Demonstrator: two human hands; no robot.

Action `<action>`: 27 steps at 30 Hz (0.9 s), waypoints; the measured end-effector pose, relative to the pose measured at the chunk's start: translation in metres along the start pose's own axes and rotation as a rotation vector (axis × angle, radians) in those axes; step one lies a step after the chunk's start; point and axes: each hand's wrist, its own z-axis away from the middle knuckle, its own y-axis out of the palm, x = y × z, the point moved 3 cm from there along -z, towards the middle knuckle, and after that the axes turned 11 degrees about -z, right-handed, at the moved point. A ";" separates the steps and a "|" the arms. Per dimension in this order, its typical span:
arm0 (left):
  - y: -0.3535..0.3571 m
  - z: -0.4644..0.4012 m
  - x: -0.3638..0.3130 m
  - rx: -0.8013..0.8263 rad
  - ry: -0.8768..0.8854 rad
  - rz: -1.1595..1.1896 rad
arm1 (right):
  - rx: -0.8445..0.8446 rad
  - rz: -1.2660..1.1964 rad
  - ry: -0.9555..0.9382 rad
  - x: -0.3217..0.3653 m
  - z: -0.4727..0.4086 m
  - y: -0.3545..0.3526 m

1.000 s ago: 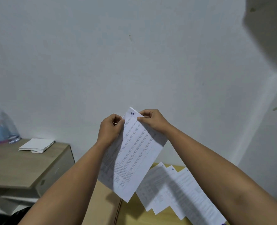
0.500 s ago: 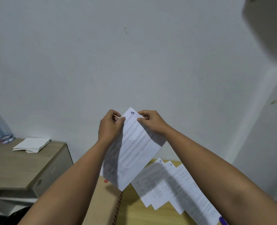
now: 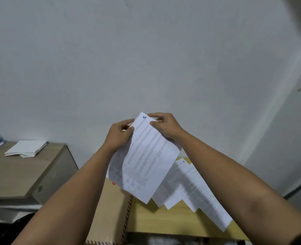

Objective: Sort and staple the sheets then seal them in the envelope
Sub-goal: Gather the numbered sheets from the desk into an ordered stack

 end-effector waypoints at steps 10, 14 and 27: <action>0.064 -0.023 0.070 0.238 -0.142 -0.148 | -0.002 0.016 0.245 -0.113 -0.026 -0.015; 0.096 -0.038 0.105 0.295 -0.192 -0.216 | -0.028 0.248 0.369 -0.177 -0.046 -0.037; 0.207 -0.114 0.222 0.426 -0.275 -0.256 | -0.102 0.734 0.686 -0.358 -0.121 -0.145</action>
